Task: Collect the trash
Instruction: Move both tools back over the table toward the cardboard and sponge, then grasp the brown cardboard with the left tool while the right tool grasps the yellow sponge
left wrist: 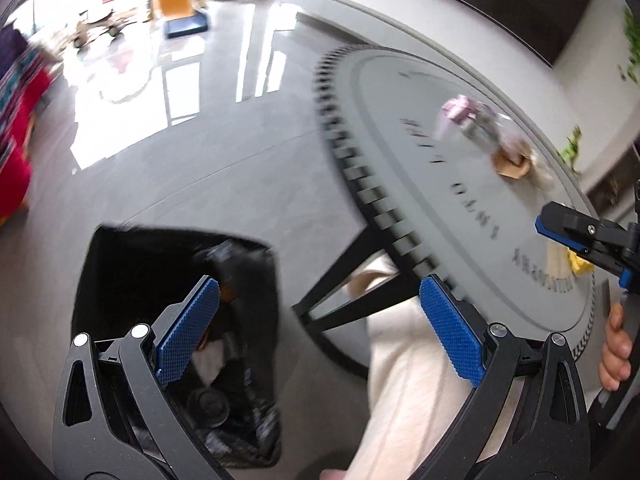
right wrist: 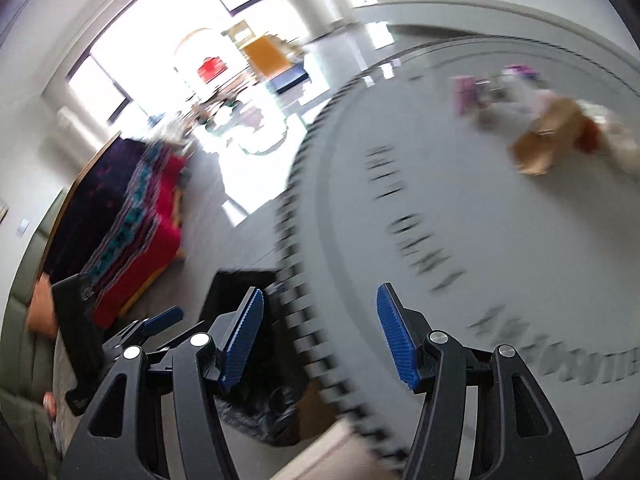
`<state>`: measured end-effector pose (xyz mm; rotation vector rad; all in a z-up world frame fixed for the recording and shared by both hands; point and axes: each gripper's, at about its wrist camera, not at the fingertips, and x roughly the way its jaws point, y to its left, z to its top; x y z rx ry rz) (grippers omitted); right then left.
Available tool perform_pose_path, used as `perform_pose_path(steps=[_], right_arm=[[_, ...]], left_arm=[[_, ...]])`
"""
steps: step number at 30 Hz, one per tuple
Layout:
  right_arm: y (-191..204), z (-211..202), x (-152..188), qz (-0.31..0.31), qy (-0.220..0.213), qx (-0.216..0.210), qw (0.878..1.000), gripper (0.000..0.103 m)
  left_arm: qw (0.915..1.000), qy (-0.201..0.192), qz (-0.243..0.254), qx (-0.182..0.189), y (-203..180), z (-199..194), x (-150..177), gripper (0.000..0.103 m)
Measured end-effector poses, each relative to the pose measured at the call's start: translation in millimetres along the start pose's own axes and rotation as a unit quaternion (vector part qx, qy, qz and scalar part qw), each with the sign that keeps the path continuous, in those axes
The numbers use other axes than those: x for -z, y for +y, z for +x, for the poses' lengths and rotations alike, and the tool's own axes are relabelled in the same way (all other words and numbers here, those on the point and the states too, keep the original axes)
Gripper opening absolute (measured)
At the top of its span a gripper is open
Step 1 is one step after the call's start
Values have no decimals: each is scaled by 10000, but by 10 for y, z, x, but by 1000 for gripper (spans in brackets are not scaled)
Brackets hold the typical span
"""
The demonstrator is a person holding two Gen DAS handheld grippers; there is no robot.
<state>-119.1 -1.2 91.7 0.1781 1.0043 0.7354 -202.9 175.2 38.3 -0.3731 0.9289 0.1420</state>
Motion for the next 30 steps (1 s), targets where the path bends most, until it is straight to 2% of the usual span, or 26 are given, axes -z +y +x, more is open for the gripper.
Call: perform_pose_path(steps=[9, 13, 18, 22, 25, 29, 30], right_arm=[[-996, -531, -268, 604, -600, 887, 9924, 61], [-1392, -802, -281, 853, -842, 1257, 9848, 65], [-1855, -1132, -225, 1196, -1064, 1737, 9717, 66], [-2179, -1248, -159, 1427, -1079, 2080, 9616, 66], [-2338, -1257, -81, 1572, -996, 2152, 9587, 67], [-2474, -1178, 6, 1704, -816, 2169, 9577, 67], [-2495, -1150, 30, 1725, -773, 2164, 9578, 67]], left_arm=[[9948, 169, 914, 428, -990, 434, -489, 97], [9874, 153, 1442, 637, -1554, 638, -688, 97], [9783, 149, 1841, 934, -2167, 931, -896, 97], [9714, 158, 2162, 966, -2551, 1158, -966, 97], [9677, 131, 2373, 836, -2749, 1335, -1000, 97], [9670, 155, 2391, 865, -2917, 1539, -1049, 96], [9665, 157, 2423, 825, -2968, 1577, -1044, 91]])
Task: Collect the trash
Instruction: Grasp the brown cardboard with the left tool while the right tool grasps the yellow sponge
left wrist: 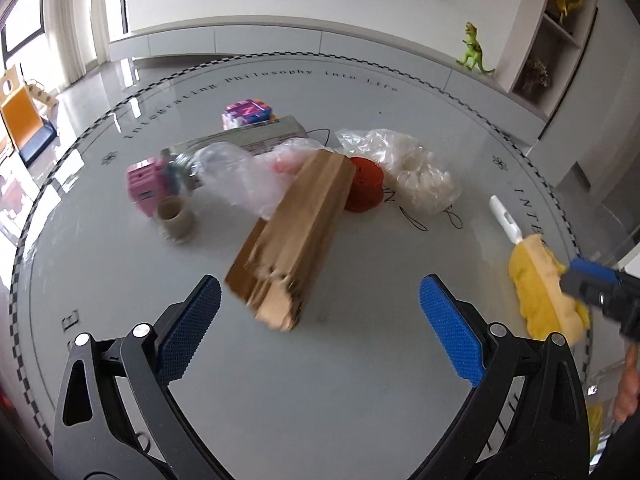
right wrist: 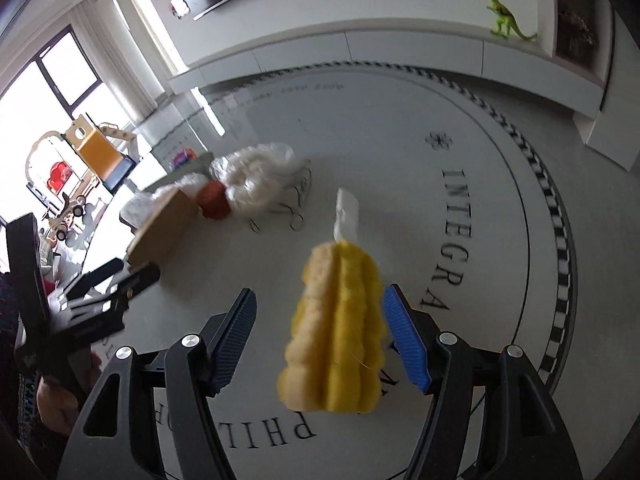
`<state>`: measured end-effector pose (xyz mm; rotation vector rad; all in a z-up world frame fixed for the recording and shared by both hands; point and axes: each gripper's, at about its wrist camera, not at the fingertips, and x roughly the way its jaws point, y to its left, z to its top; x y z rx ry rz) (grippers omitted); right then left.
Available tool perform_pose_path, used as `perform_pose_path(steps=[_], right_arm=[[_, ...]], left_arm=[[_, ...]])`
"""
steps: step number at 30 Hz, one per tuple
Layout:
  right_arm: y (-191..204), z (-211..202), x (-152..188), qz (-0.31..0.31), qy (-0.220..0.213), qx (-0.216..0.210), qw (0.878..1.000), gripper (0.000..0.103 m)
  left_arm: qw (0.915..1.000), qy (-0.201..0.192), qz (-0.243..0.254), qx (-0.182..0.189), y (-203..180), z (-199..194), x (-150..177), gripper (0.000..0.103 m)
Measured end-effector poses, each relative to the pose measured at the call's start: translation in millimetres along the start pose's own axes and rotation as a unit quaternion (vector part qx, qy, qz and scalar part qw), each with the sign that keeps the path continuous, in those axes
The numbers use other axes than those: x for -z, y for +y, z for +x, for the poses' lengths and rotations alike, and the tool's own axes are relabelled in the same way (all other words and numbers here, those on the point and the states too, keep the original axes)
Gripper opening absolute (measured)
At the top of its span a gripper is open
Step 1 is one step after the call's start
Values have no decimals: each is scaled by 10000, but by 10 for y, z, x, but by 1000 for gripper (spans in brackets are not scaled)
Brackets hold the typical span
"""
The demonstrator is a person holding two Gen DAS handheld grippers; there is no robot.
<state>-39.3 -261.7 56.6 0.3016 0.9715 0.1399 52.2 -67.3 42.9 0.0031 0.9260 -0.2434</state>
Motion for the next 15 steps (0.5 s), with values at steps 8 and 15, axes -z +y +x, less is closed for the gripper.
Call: perform_pose_path(steps=[8, 15], right_arm=[[48, 81, 69, -67, 99, 99, 9999, 67], [68, 65, 127, -110, 124, 259, 9995, 67]], left_arm=[[9997, 222, 38, 47, 1, 285, -31, 30], [9983, 147, -117, 543, 81, 27, 110, 16]])
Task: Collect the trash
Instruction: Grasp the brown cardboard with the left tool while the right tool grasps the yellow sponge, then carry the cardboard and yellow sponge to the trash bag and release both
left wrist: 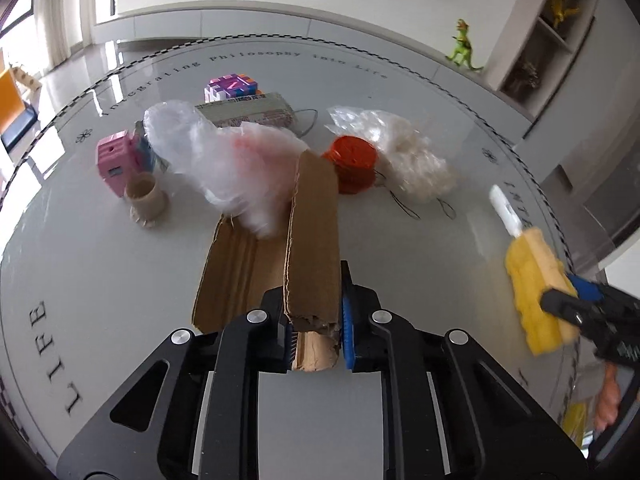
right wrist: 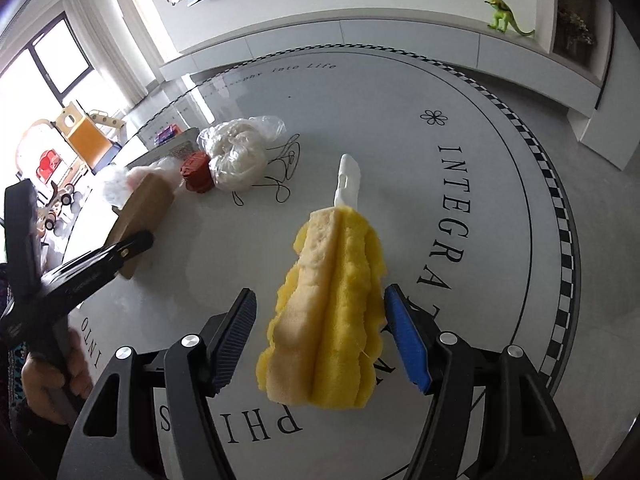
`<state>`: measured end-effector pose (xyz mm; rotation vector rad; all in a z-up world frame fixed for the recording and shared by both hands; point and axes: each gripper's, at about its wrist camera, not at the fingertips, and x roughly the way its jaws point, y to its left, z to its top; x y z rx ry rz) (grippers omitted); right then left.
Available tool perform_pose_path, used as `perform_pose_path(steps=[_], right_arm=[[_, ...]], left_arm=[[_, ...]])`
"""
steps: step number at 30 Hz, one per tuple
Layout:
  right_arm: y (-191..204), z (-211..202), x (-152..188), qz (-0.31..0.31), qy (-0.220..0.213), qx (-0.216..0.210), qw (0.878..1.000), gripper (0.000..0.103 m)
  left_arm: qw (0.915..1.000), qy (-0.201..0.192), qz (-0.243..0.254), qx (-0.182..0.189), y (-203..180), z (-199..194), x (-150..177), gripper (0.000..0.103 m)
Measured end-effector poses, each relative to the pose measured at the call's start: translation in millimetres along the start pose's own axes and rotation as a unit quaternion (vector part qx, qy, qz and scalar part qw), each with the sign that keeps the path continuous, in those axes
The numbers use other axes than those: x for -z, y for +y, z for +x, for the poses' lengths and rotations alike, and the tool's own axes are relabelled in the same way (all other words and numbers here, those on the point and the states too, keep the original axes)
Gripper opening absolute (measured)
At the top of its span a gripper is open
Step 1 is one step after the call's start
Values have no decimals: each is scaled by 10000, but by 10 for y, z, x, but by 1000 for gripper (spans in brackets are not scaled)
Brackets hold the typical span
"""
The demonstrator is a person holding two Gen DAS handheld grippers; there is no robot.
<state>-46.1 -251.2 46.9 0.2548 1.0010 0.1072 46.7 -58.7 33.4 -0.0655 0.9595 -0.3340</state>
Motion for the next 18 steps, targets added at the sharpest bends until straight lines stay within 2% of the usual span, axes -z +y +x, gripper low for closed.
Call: perform_pose_path(steps=[2, 4, 7, 11, 18], right_arm=[[5, 5, 28, -19, 37, 31, 10000, 67], [25, -6, 71, -89, 45, 81, 9999, 57], [54, -64, 127, -158, -39, 119, 9998, 49], [137, -144, 204, -152, 4, -125, 9998, 47], [463, -330, 313, -360, -80, -279, 9989, 47]], left_arm=[[10000, -22, 67, 60, -10, -128, 102, 16], [9999, -66, 64, 132, 3, -261, 204, 16], [9997, -146, 25, 201, 36, -444, 343, 16], [9994, -265, -37, 210, 63, -654, 501, 16], [9984, -449, -263, 230, 183, -886, 825, 16]])
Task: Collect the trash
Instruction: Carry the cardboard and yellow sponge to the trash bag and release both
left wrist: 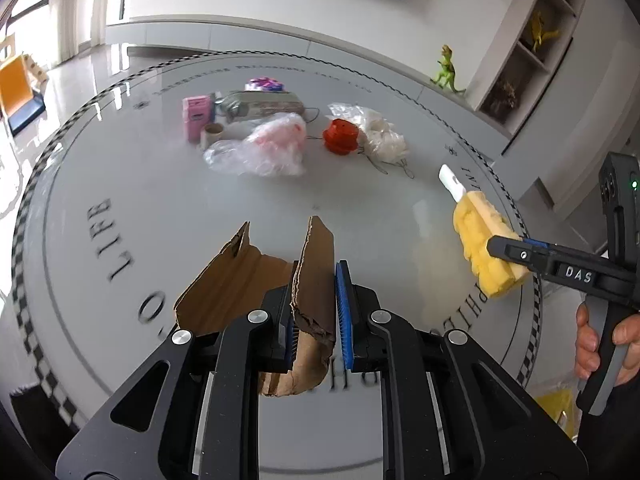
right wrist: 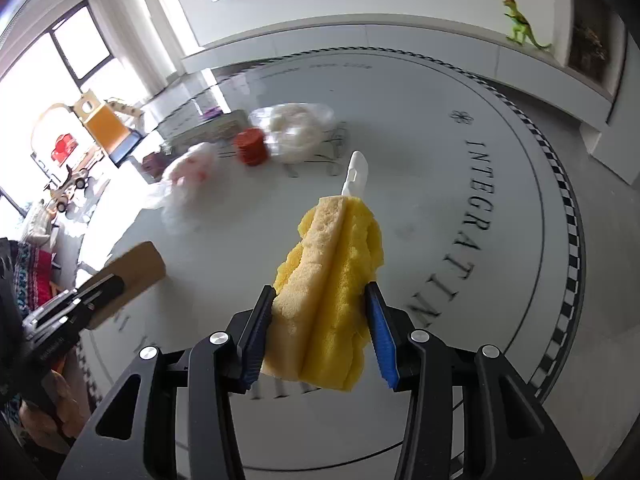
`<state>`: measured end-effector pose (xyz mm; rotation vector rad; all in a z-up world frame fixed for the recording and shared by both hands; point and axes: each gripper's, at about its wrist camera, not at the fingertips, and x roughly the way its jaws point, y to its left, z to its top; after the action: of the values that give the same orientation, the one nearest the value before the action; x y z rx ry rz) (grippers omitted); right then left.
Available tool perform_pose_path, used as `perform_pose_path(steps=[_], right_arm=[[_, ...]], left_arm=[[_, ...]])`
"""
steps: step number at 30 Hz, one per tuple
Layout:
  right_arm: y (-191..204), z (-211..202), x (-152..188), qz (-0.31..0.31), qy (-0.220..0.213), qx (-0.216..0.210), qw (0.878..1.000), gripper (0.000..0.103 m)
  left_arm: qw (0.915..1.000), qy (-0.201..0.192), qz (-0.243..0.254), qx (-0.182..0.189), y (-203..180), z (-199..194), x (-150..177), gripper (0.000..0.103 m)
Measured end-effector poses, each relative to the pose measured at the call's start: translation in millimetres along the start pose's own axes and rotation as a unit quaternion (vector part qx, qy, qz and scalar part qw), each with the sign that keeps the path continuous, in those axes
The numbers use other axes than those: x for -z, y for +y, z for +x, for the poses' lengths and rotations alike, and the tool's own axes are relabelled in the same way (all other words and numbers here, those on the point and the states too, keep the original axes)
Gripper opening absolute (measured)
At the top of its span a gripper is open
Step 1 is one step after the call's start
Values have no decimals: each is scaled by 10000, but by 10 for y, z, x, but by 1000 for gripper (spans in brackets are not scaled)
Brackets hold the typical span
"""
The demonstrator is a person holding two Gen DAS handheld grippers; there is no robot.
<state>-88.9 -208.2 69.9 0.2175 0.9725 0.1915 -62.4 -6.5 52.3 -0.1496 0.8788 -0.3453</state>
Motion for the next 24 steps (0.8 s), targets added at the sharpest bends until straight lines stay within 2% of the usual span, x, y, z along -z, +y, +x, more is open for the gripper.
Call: perform_pose_path(steps=[1, 3, 4, 8, 12, 18, 24], right_arm=[[59, -18, 6, -41, -14, -25, 10000, 47], [201, -64, 24, -151, -51, -78, 9998, 47], [289, -87, 38, -219, -68, -115, 9997, 47], [610, -140, 107, -472, -100, -300, 9984, 47], [998, -144, 177, -759, -49, -555, 9956, 47], [1597, -112, 305, -1275, 39, -883, 9879, 47], [2150, -49, 480, -1777, 190, -1151, 9771, 47]], left_arm=[[10000, -40, -64, -20, 37, -54, 53, 16], [9998, -95, -150, -49, 92, -143, 133, 7], [9997, -140, -187, -71, 120, -222, 188, 6], [9985, -350, -410, -11, 217, -507, 353, 6], [9974, -487, -519, -150, 364, -731, 504, 6], [9943, -626, -724, -470, 656, -1066, 782, 6], [9877, -774, -1112, -777, 1005, -1407, 1079, 6]])
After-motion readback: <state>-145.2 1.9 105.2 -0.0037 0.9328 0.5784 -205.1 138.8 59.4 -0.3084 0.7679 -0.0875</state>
